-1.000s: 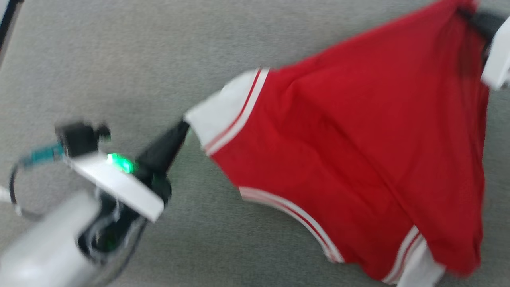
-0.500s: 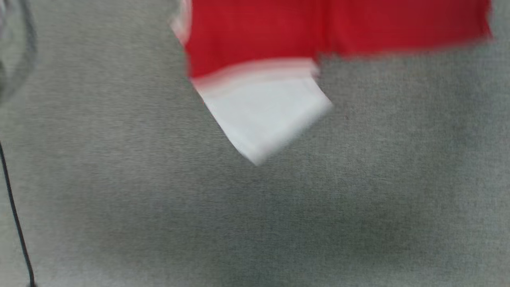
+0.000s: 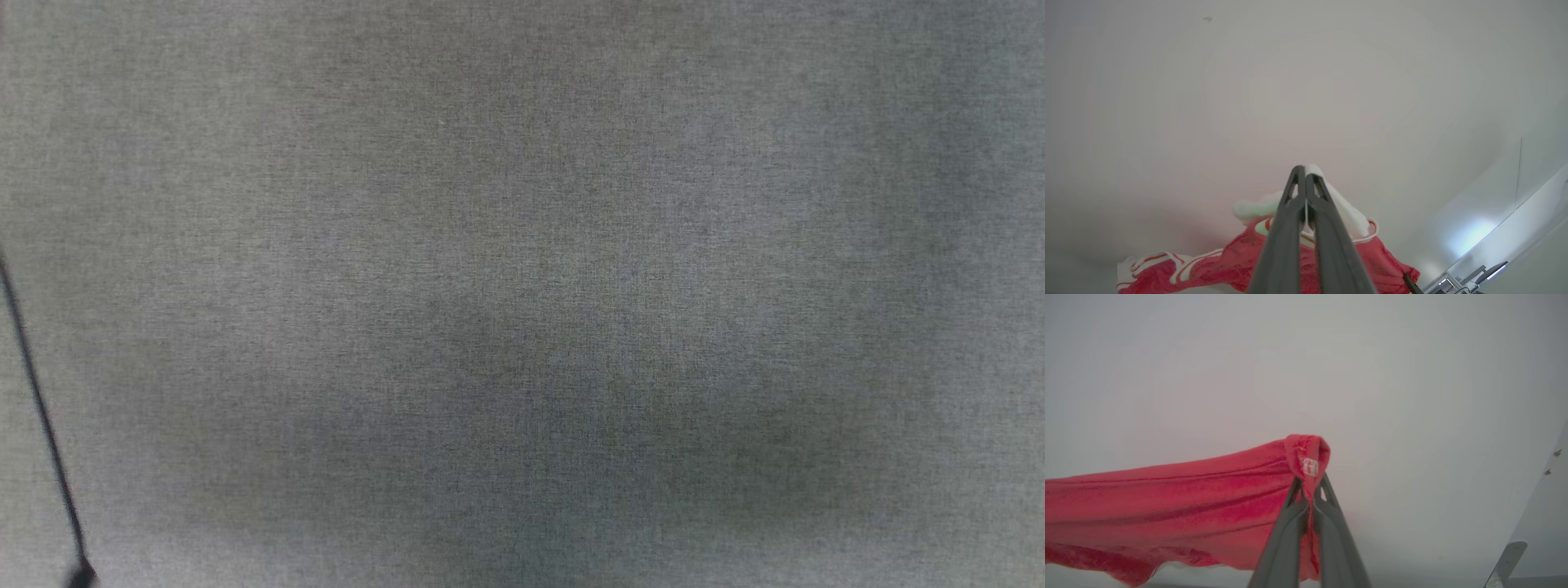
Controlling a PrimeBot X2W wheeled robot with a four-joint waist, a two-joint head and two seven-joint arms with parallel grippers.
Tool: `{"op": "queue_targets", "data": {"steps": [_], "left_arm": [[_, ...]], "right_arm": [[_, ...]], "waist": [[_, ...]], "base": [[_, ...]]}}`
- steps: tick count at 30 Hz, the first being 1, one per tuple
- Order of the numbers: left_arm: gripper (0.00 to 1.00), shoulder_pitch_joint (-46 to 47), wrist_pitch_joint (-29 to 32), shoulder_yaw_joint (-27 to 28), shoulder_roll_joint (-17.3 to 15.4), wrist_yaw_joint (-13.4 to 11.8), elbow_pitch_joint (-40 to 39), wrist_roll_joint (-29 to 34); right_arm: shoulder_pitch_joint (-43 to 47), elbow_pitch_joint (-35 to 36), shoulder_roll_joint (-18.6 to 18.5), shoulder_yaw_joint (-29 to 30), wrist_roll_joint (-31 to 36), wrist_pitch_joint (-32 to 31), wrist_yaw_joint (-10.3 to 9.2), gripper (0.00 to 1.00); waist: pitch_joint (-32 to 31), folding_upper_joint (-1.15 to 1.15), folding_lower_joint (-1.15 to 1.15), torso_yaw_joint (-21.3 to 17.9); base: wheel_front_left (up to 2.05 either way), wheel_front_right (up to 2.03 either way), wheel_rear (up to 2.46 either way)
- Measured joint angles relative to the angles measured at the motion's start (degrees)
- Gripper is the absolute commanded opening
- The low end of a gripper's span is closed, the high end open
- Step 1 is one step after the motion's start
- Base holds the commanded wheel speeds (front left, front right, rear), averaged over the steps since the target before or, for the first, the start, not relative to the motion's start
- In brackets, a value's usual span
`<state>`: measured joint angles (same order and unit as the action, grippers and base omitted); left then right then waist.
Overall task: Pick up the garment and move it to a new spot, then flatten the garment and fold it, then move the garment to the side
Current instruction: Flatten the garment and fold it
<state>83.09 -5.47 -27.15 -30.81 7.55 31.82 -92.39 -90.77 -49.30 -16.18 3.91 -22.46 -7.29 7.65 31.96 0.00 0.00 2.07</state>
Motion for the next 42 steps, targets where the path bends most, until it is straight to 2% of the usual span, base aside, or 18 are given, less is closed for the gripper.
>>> {"op": "queue_targets", "data": {"steps": [4, 7, 11, 12, 17, 18, 20, 29, 35, 39, 42], "left_arm": [[0.0, -12.37, -0.34, -0.02, 0.32, 0.0, -6.57, -1.38], [0.0, -23.29, -2.37, -0.51, 1.35, -0.01, -11.9, -1.43], [0.0, -36.0, -5.27, -1.82, 3.22, -0.01, -18.19, -0.57], [0.0, -36.0, -5.27, -1.82, 3.22, -0.01, -18.19, -0.57], [0.0, -48.55, -7.23, -3.11, 3.31, -0.01, -25.25, 1.31], [0.0, -53.24, -7.75, -3.85, 2.74, -0.02, -27.69, 2.6], [0.0, -57.59, -8.25, -4.01, 1.69, -0.02, -30.89, 2.7], [0.0, -75.94, -9.25, -6.0, -3.44, -0.02, -41.88, 6.37], [0.0, -85.4, -9.49, -2.71, -3.55, -0.02, -46.99, 7.93], [0.0, -86.66, -9.5, -1.78, -3.46, -0.02, -49.05, 10.14], [0.0, -82.99, -9.49, -2.19, -3.69, -0.02, -48.97, 10.58]], "right_arm": [[8.06, 0.08, -1.03, -4.8, -3.31, -1.64, -0.01, 0.0], [15.83, 3.85, -2.16, -8.03, -8.7, -3.49, -0.15, 0.0], [28.69, 12.2, -6.43, -11.63, -15.77, -7.36, -0.16, 0.0], [28.69, 12.2, -6.43, -11.63, -15.77, -7.36, -0.16, 0.0], [44.63, 24.53, -11.09, -12.4, -22.16, -11.89, -0.16, 0.0], [50.92, 29.02, -12.32, -11.26, -23.71, -13.45, -0.16, 0.0], [56.6, 33.46, -12.81, -9.44, -24.86, -14.72, -0.16, 0.0], [79.4, 50.79, -11.25, -1.47, -26.28, -22.03, -0.16, 0.0], [88.61, 59.39, -8.37, 3.74, -25.06, -25.04, -0.16, 0.0], [90.47, 62.56, -6.16, 6.52, -24.43, -26.28, -0.16, 0.0], [89.4, 63.01, -5.15, 7.5, -24.07, -27.03, -0.16, 0.0]], "waist": [[-0.69, 0.0, 0.0, 0.28], [-1.34, 0.0, 0.0, 0.75], [-2.43, 0.0, 0.0, 1.7], [-2.43, 0.0, 0.0, 1.7], [-4.58, 0.0, 0.0, 2.27], [-5.55, 0.0, 0.0, 2.43], [-6.55, 0.0, 0.0, 2.49], [-10.43, 0.0, 0.0, 2.19], [-11.63, 0.0, 0.0, 1.54], [-12.02, 0.0, 0.0, 1.34], [-12.35, 0.0, 0.0, 1.22]], "base": [[0.0, 0.0, 0.0], [0.0, 0.0, 0.0], [0.0, 0.0, 0.0], [0.0, 0.0, 0.0], [0.0, 0.0, 0.0], [0.0, 0.0, 0.0], [0.0, 0.0, 0.0], [0.0, 0.0, 0.0], [0.0, 0.0, 0.0], [0.0, 0.0, 0.0], [0.0, 0.0, 0.0]]}}
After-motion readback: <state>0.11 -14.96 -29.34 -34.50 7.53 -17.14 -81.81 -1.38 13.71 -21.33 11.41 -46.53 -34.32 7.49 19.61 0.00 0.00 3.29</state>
